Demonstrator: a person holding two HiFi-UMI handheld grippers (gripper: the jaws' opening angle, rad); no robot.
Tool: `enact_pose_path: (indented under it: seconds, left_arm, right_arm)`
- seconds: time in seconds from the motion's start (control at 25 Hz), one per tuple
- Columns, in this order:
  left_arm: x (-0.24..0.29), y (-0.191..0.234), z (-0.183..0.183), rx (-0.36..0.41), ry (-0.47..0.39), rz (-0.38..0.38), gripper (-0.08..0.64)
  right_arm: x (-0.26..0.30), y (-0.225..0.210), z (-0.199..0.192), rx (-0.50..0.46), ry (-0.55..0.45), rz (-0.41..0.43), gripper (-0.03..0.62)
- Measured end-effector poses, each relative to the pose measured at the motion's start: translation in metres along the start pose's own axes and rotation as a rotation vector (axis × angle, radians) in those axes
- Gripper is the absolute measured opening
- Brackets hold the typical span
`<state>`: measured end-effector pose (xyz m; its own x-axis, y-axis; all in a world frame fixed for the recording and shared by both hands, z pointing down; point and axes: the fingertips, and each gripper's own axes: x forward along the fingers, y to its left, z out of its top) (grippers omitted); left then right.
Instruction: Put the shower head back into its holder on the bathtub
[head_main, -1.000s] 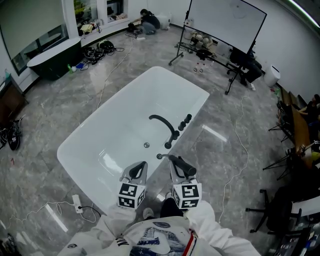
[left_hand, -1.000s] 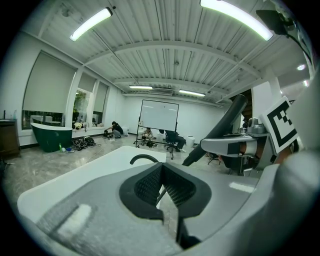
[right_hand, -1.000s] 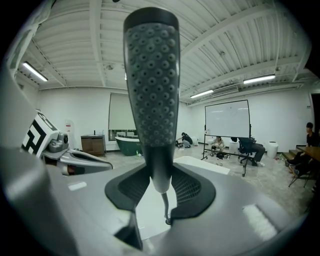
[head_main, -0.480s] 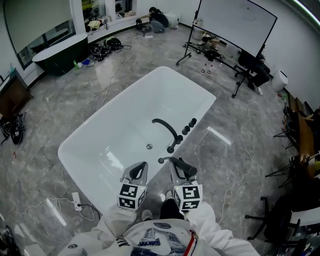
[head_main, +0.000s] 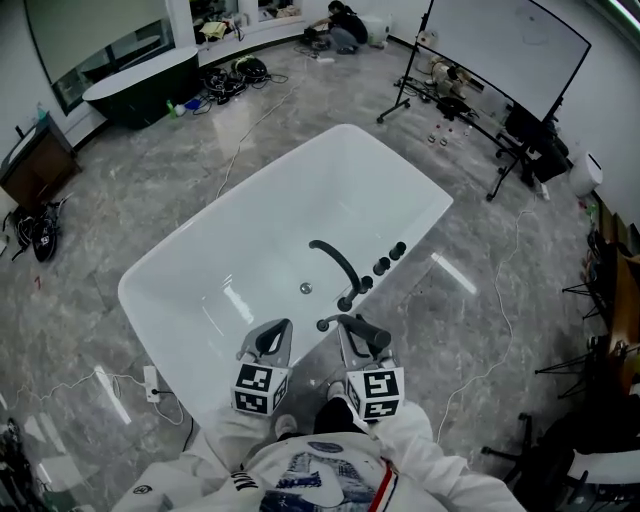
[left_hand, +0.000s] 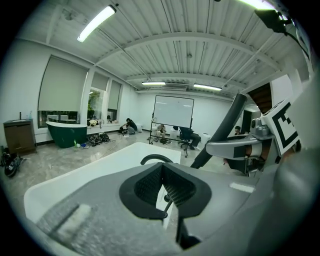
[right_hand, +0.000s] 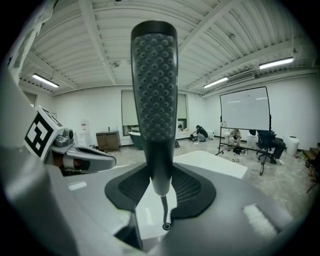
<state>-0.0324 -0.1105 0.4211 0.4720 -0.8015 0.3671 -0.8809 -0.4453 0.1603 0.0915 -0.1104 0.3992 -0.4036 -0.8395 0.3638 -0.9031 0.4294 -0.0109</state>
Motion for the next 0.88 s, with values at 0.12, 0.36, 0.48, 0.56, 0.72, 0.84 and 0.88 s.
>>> enact_pose_path:
  seconds: [0.12, 0.36, 0.48, 0.56, 0.72, 0.84, 0.88]
  left_arm:
    - [0.006, 0.001, 0.000, -0.012, 0.009, 0.038, 0.000]
    - [0.013, 0.000, -0.003, -0.035, 0.027, 0.118, 0.000]
    - [0.017, 0.002, -0.005, -0.051, 0.026, 0.168, 0.000]
    - [0.019, 0.002, -0.008, -0.063, 0.028, 0.204, 0.000]
    - [0.019, 0.001, -0.012, -0.084, 0.028, 0.272, 0.000]
    - [0.016, -0.001, -0.014, -0.094, 0.025, 0.302, 0.000]
    - [0.017, -0.002, -0.014, -0.091, 0.025, 0.307, 0.000]
  right_arm:
    - [0.009, -0.005, -0.003, -0.005, 0.014, 0.046, 0.137]
    - [0.025, -0.012, -0.011, -0.013, 0.039, 0.143, 0.137]
    - [0.034, -0.015, -0.019, -0.026, 0.067, 0.196, 0.137]
    - [0.039, -0.018, -0.025, -0.036, 0.084, 0.232, 0.137]
    - [0.046, -0.024, -0.031, -0.039, 0.082, 0.285, 0.137]
    - [0.049, -0.023, -0.036, -0.040, 0.088, 0.315, 0.137]
    - [0.050, -0.024, -0.037, -0.042, 0.093, 0.322, 0.137]
